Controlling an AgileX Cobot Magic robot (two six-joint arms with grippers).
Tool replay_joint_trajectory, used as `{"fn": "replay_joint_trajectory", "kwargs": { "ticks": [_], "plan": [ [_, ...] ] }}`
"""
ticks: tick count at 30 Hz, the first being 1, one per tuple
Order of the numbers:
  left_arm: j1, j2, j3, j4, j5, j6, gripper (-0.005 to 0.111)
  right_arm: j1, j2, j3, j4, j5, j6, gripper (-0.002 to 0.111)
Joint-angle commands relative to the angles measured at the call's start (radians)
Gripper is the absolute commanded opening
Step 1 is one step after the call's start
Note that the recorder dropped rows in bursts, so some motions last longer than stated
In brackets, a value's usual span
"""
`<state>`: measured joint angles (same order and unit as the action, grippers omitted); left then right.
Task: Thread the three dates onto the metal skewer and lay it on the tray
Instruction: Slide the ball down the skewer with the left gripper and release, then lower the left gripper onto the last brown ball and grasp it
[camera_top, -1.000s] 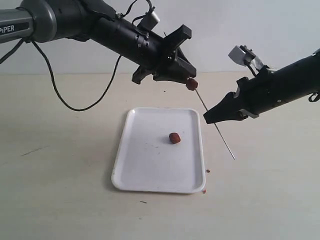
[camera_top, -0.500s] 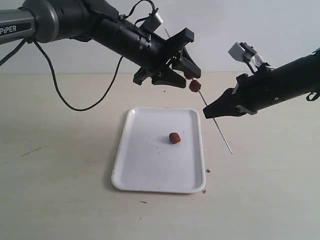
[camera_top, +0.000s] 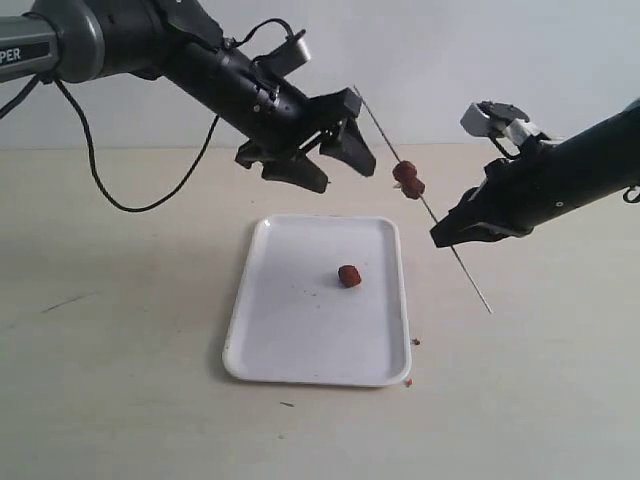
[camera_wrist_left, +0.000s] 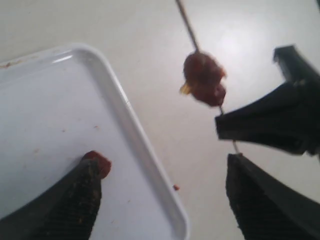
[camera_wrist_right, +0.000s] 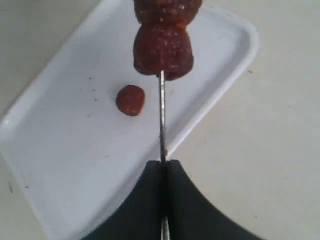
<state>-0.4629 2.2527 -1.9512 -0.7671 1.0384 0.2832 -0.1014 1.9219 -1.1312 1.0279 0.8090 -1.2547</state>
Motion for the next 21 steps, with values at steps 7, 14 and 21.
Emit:
{"fn": "replay_joint_trajectory", "kwargs": {
  "ticks": [7,14,21],
  "plan": [
    [-0.170,-0.001,-0.002,0.518,-0.028,-0.080,0.069,-0.006,-0.002,-0.003,-0.070,-0.064,0.054,0.000],
    [-0.283,0.029,-0.002,0.756,-0.083,-0.071,0.069,-0.006,-0.002,-0.003,-0.203,-0.111,0.190,0.000],
    [-0.335,0.102,-0.002,0.982,-0.056,-0.051,0.069,-0.006,-0.002,-0.003,-0.217,-0.111,0.209,0.000]
  ]
}}
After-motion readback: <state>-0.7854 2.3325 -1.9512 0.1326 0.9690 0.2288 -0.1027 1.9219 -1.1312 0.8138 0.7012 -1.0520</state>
